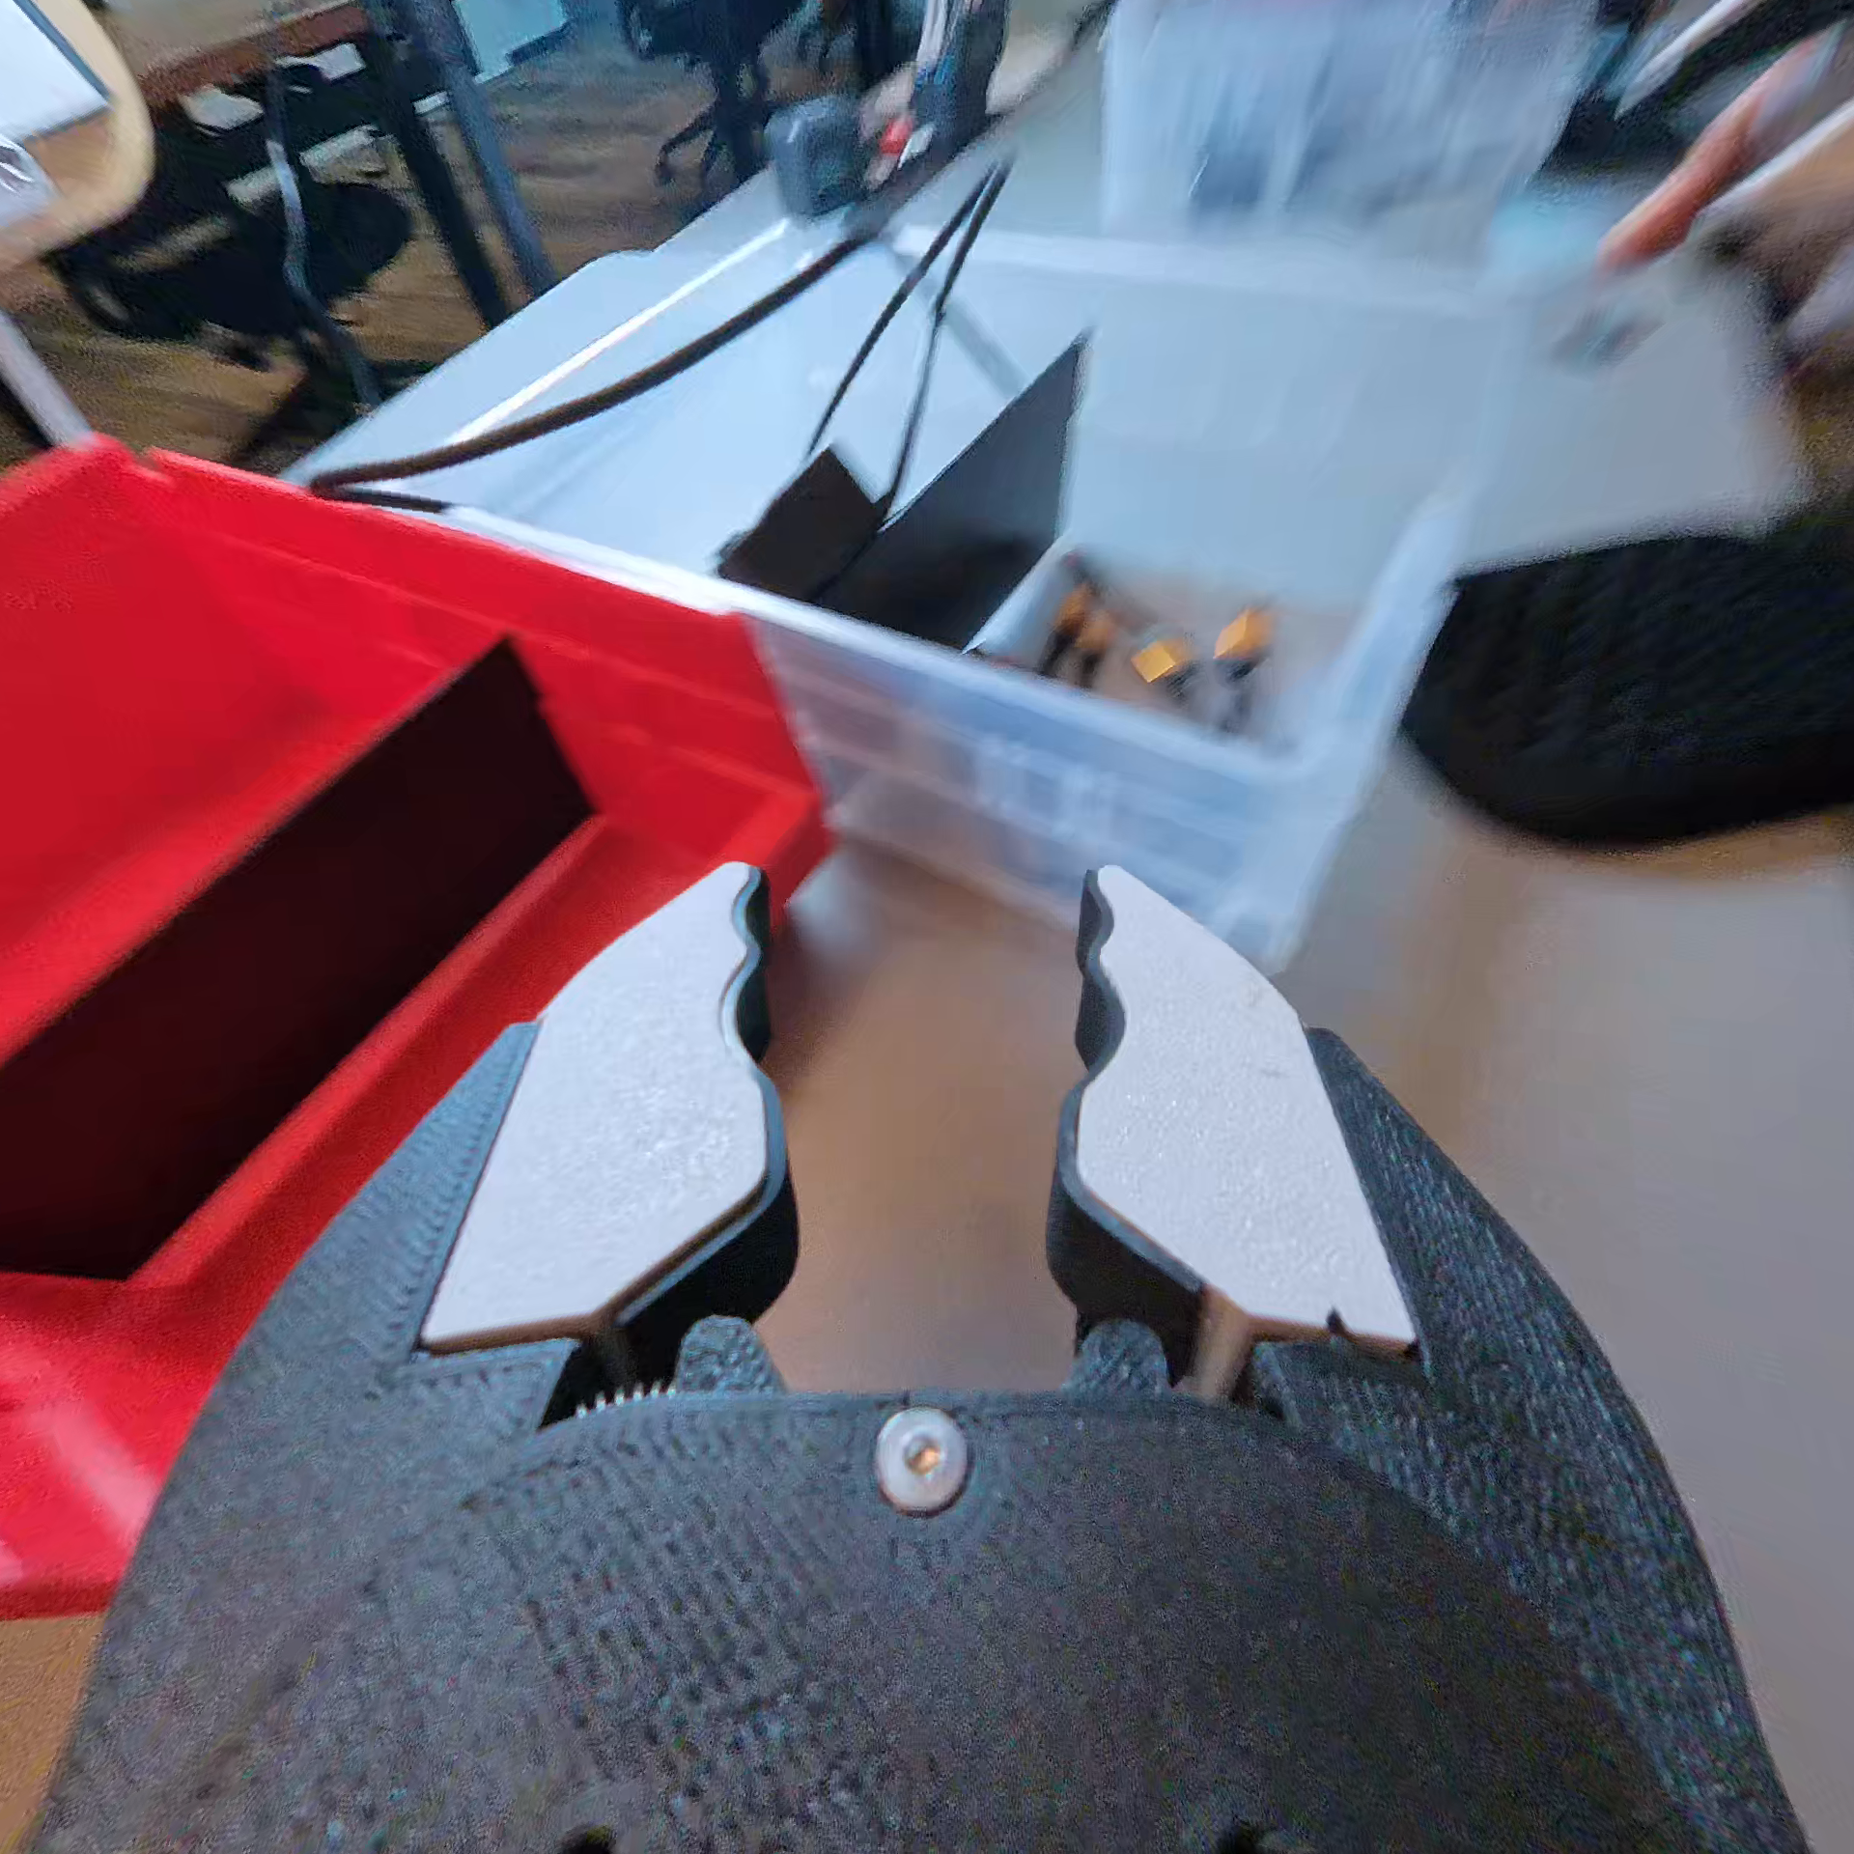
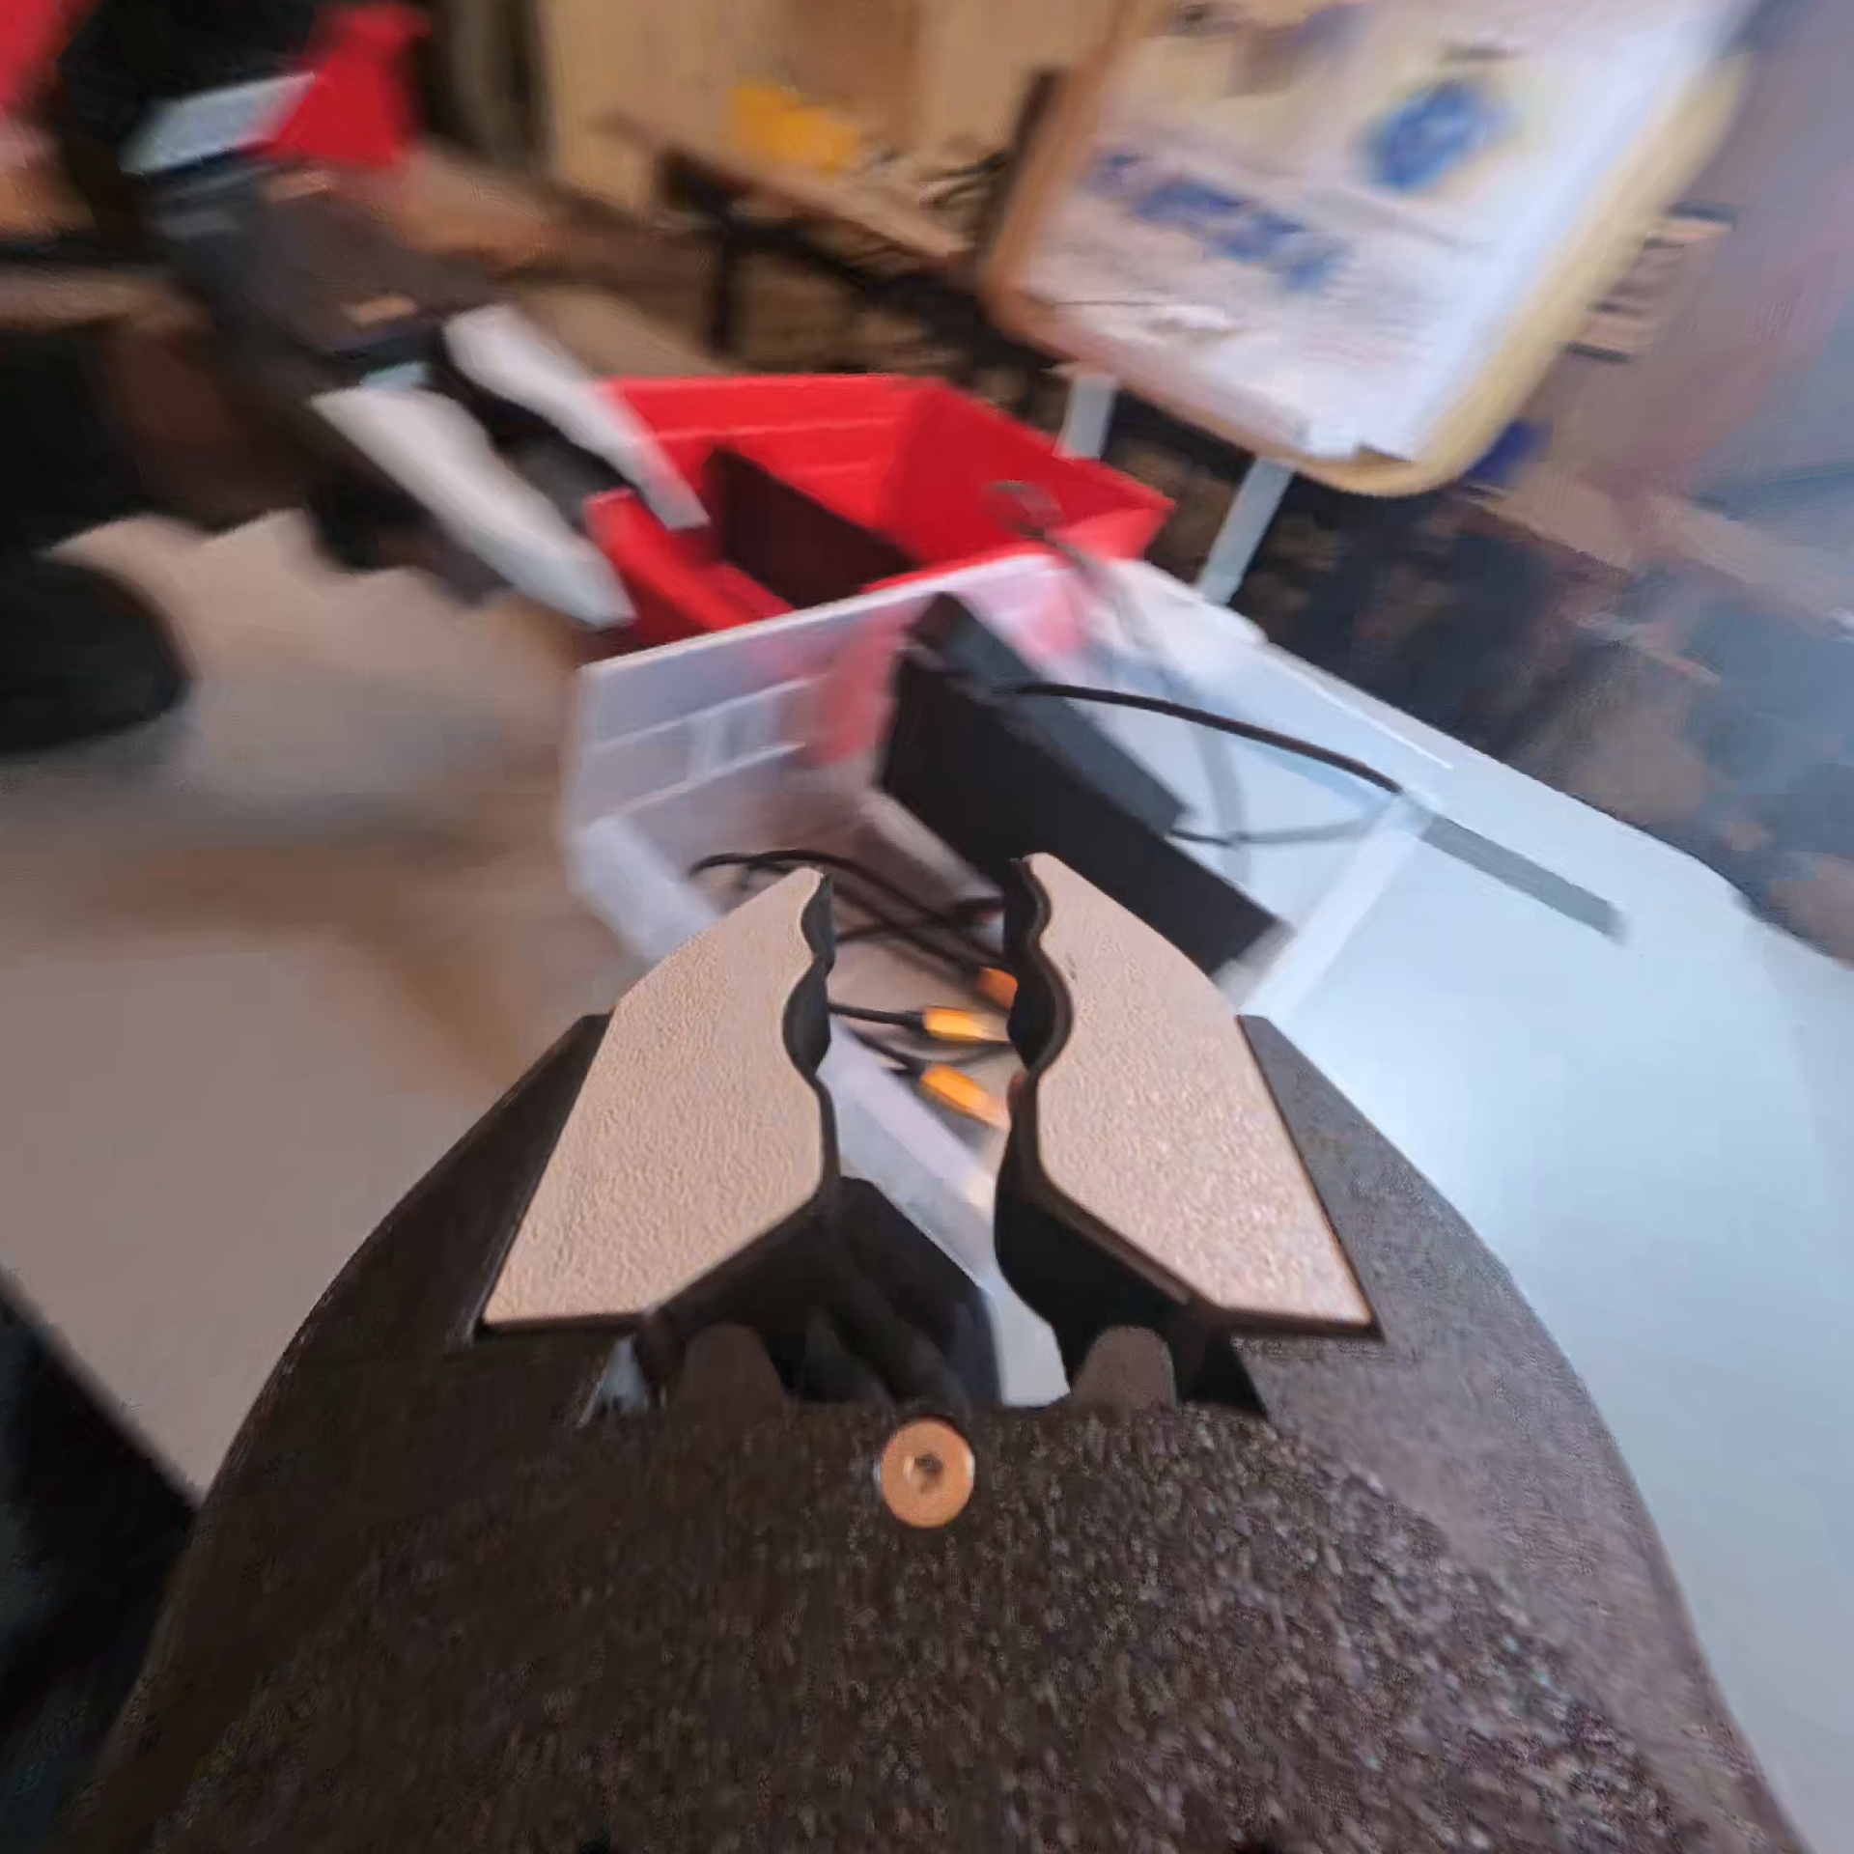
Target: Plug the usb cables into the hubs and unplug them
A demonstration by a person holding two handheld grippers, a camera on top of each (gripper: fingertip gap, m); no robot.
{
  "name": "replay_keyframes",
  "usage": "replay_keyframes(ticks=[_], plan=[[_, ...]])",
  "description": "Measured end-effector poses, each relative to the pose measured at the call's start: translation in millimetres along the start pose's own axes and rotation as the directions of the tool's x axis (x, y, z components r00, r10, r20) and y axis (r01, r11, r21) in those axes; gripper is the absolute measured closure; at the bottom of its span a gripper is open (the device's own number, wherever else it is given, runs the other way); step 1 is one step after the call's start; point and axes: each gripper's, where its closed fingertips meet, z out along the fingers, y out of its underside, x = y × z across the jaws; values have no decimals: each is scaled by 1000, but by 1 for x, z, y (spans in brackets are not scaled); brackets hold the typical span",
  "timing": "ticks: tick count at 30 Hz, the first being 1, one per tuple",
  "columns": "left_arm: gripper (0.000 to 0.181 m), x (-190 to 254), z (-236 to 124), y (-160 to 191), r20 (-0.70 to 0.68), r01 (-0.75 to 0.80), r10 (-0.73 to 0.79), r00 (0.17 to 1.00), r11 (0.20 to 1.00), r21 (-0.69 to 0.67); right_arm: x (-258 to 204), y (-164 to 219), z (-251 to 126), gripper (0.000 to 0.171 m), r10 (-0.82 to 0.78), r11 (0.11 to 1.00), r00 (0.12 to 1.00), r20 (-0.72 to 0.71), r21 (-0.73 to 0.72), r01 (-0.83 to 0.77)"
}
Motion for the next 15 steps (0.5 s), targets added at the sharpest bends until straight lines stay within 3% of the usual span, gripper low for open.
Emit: replay_keyframes(ticks=[2,3,5,6,7,8,9,12,15], plan=[[117,31,-3,-9,-65,174,-170,983,982,70,49,19,-11,130,129,992,970,-207,25,-127],[115,43,0,-9,-65,229,-223,973,970,87,61,35,-7,125,172,984,955,-241,0,-177],[110,59,16,-5,-1,299,-300,954,950,88,61,69,13,105,236,956,947,-216,-121,-266],[115,60,28,0,71,326,-331,941,942,80,55,80,24,101,258,942,949,-182,-172,-289],[121,58,40,4,130,344,-353,927,935,87,47,88,34,104,266,932,952,-149,-213,-294],[127,54,52,7,186,355,-370,910,928,111,41,91,41,118,251,931,960,-126,-238,-275],[134,50,62,10,230,354,-376,898,926,130,42,87,45,143,226,940,964,-138,-229,-253],[148,44,67,4,307,294,-312,899,950,105,54,71,37,158,109,973,960,-260,-172,-157],[163,49,44,-24,328,159,-213,921,970,182,53,38,13,162,7,997,938,-348,-74,-35]])
